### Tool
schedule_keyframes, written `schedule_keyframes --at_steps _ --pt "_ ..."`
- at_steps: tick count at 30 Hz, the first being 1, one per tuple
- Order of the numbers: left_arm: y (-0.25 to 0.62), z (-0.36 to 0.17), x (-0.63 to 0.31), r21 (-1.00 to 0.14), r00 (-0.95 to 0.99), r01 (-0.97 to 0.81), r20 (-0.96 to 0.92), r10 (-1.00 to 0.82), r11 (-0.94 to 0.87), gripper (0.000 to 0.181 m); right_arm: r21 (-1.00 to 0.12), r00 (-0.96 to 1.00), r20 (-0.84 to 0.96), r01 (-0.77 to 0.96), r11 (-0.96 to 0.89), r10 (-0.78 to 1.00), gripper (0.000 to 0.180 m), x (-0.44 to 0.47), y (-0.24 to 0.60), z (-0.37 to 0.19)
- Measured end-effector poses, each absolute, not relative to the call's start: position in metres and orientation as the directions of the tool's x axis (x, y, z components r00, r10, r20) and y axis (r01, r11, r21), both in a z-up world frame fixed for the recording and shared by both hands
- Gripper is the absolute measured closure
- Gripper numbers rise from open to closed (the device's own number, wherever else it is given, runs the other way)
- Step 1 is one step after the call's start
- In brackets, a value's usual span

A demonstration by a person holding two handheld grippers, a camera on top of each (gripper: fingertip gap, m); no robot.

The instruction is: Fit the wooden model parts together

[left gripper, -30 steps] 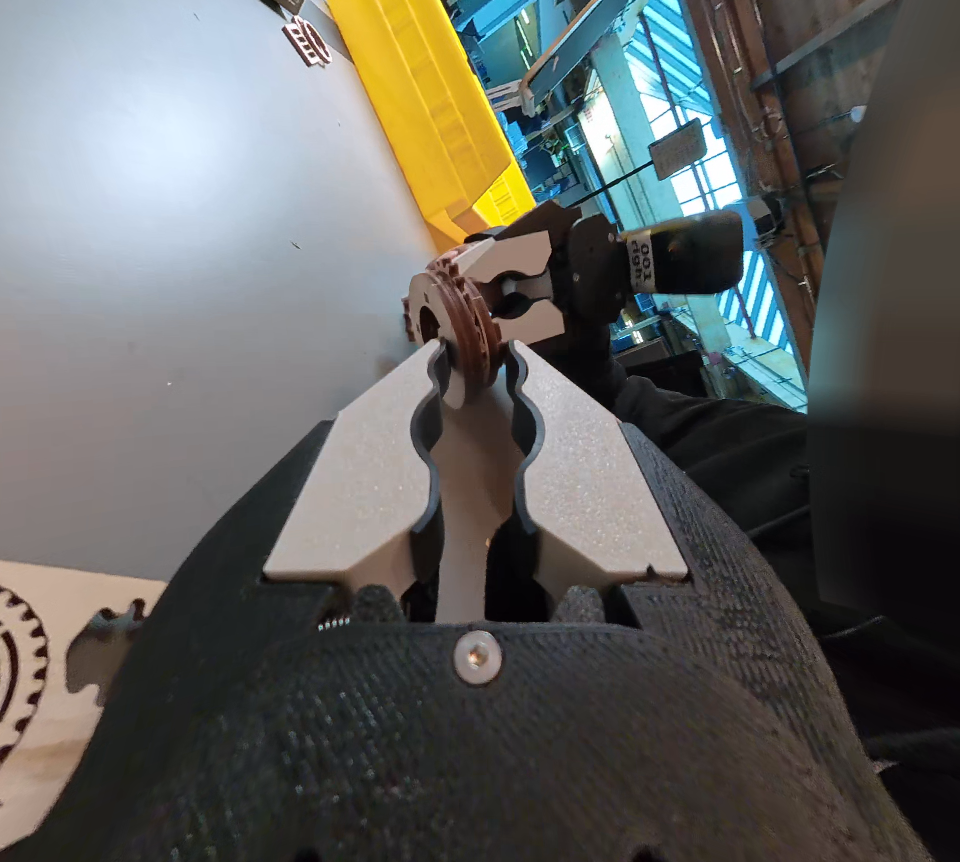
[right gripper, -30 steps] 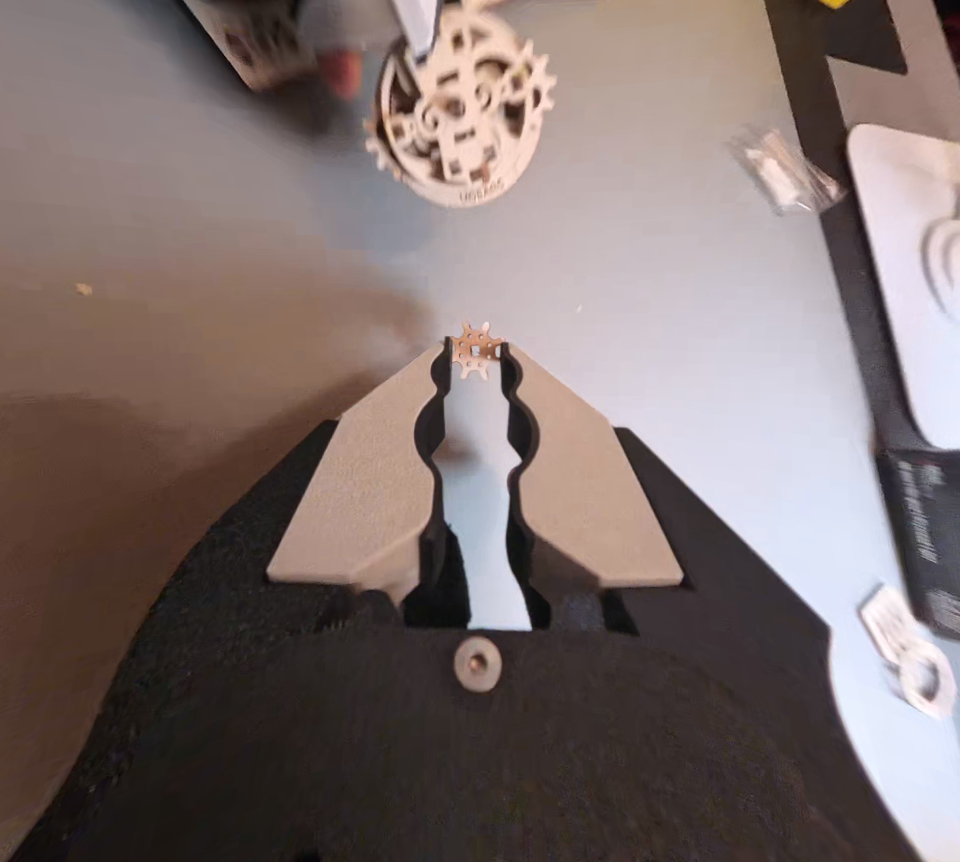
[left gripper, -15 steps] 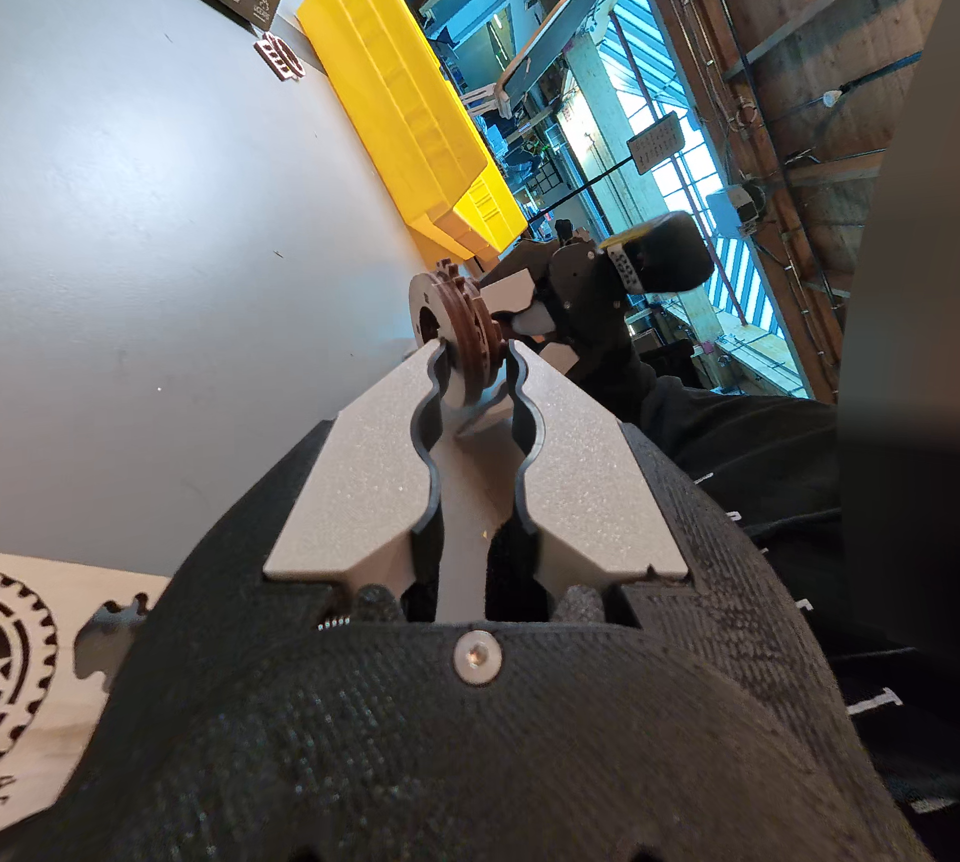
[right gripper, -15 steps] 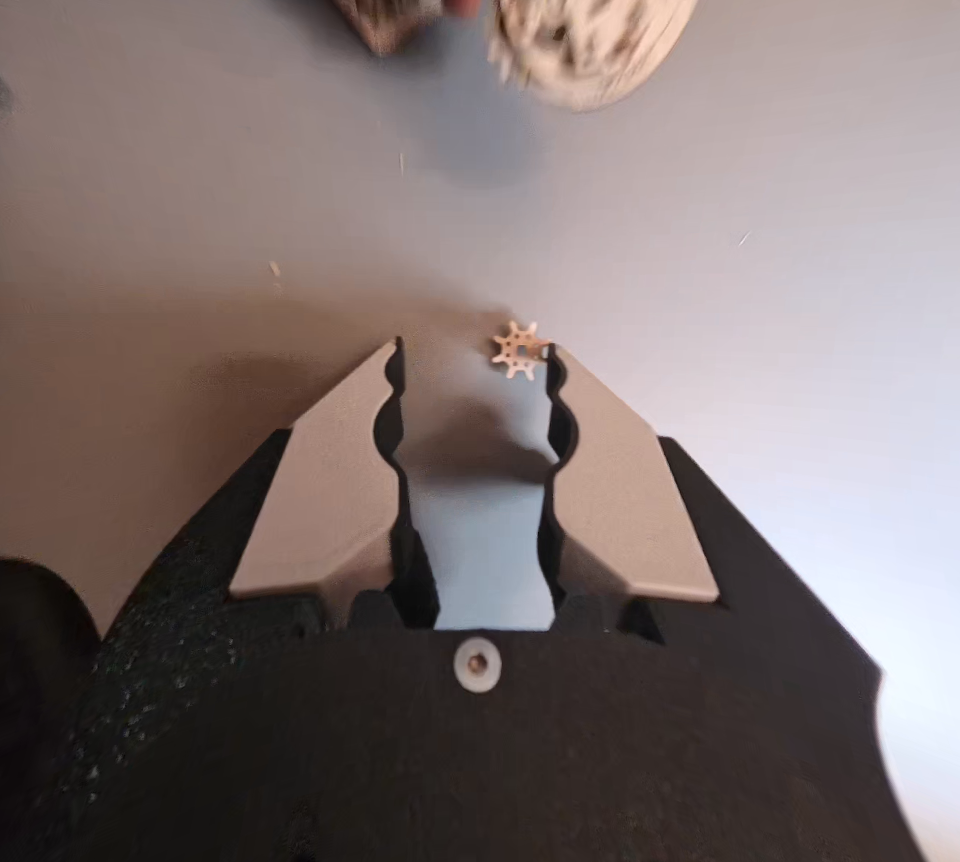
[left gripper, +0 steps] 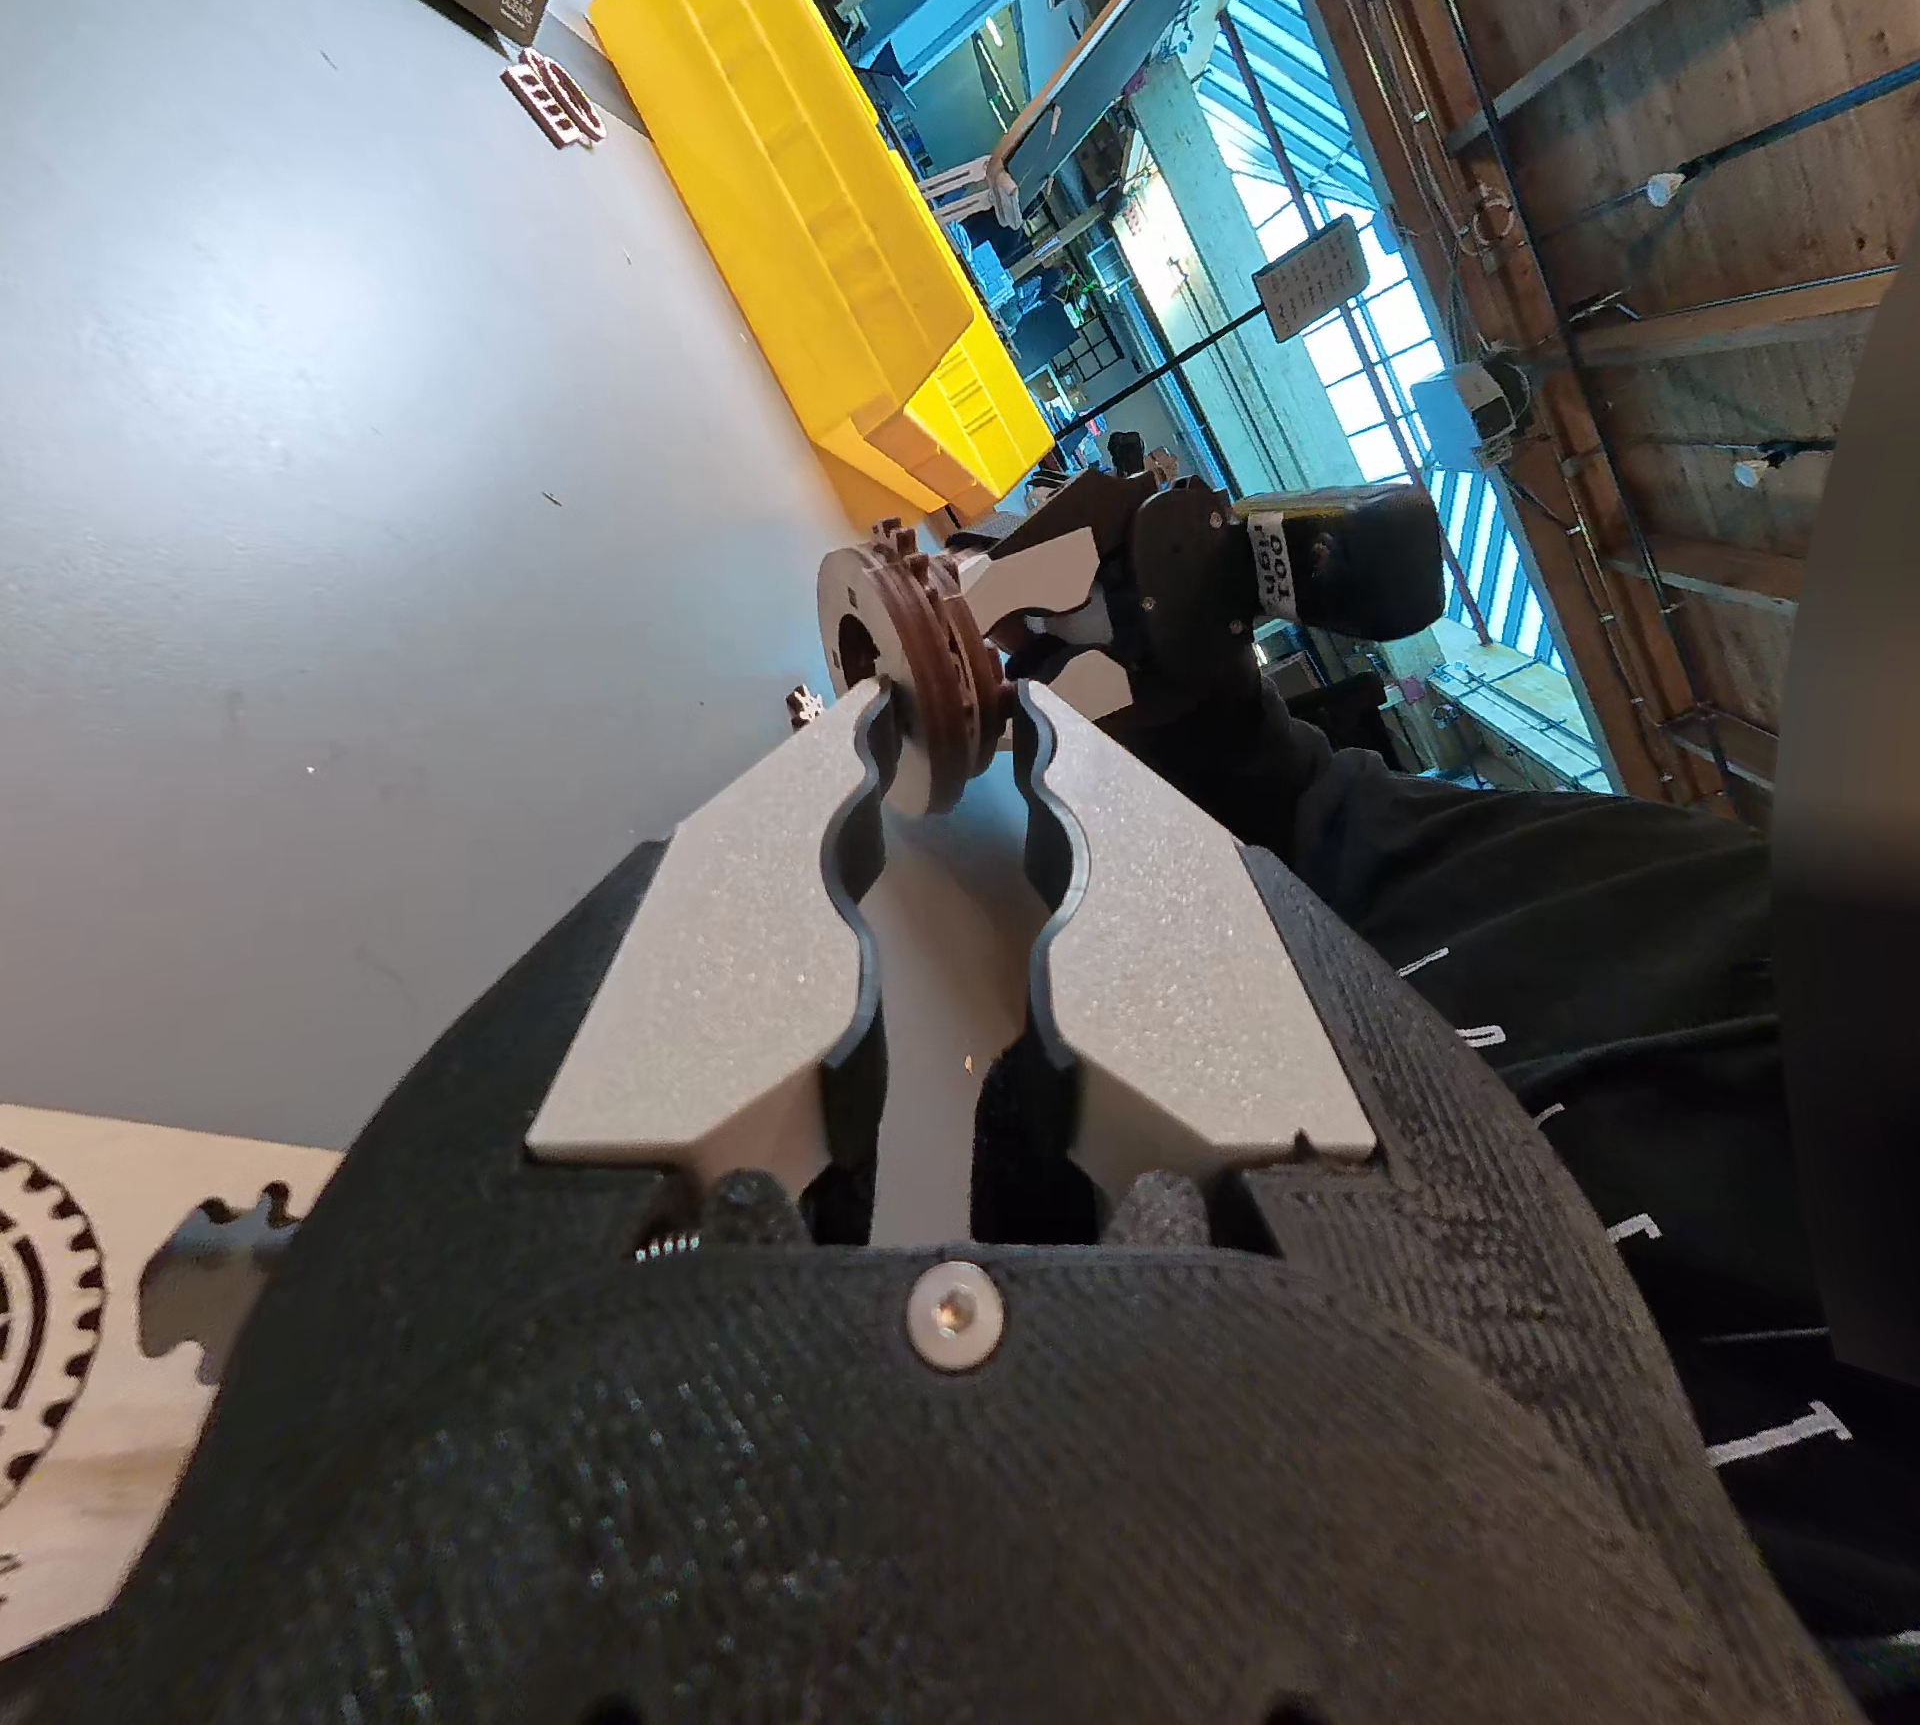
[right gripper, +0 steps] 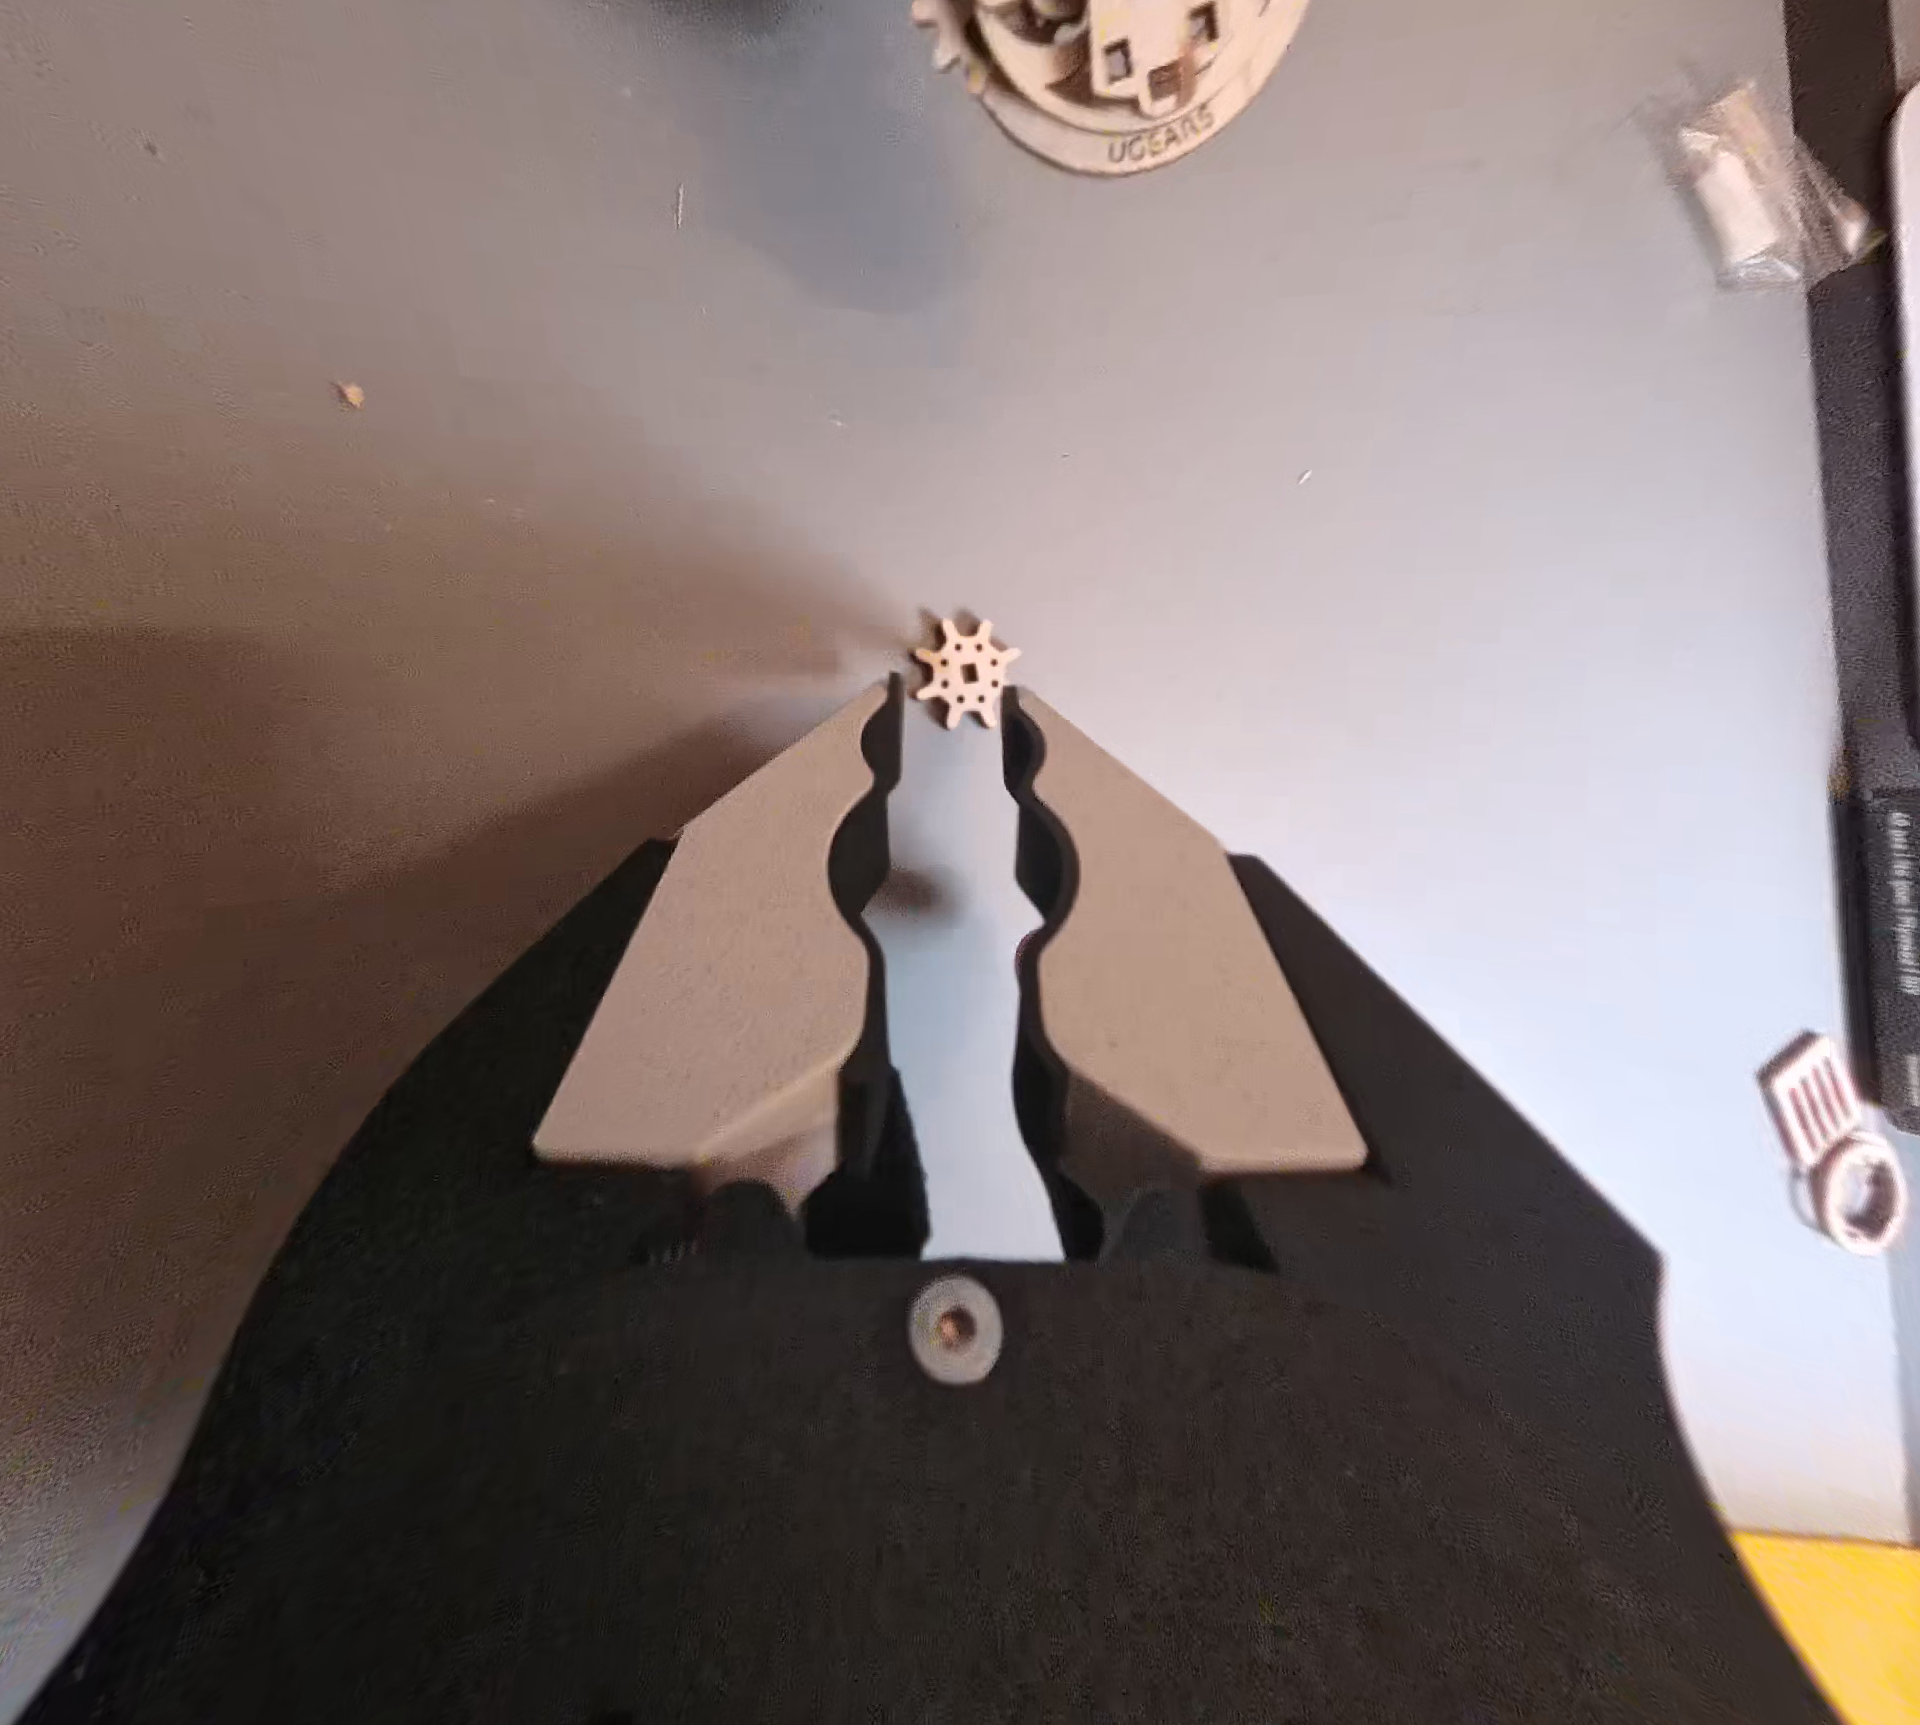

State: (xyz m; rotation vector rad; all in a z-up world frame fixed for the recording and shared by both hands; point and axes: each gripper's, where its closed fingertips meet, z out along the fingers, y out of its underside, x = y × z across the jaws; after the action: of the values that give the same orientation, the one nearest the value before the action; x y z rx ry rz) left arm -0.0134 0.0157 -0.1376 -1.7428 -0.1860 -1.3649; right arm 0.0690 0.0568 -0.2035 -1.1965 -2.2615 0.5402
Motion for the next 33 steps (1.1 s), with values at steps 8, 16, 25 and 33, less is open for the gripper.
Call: schedule_keyframes --at_steps 8,16,25,33 --pt "0.015 -0.137 -0.013 -0.538 0.377 0.596 0.843 -0.383 -0.597 0.160 -0.573 -0.506 0.188 0.640 0.512 0.842 0.166 0.061 0.060 -0.212" --pt "0.015 -0.137 -0.013 -0.527 0.362 0.599 0.850 -0.382 -0.603 0.160 -0.680 -0.359 -0.458 0.731 -0.060 0.813 0.180 0.053 0.030 -0.174" --pt "0.015 -0.137 -0.013 -0.514 0.347 0.606 0.858 -0.379 -0.607 0.160 -0.625 -0.323 -0.091 0.755 0.199 0.942 0.149 0.058 0.065 -0.206" --pt "0.015 -0.137 -0.013 -0.512 0.344 0.604 0.859 -0.380 -0.610 0.160 -0.533 -0.359 -0.005 0.791 0.301 0.933 0.162 0.051 0.065 -0.213"
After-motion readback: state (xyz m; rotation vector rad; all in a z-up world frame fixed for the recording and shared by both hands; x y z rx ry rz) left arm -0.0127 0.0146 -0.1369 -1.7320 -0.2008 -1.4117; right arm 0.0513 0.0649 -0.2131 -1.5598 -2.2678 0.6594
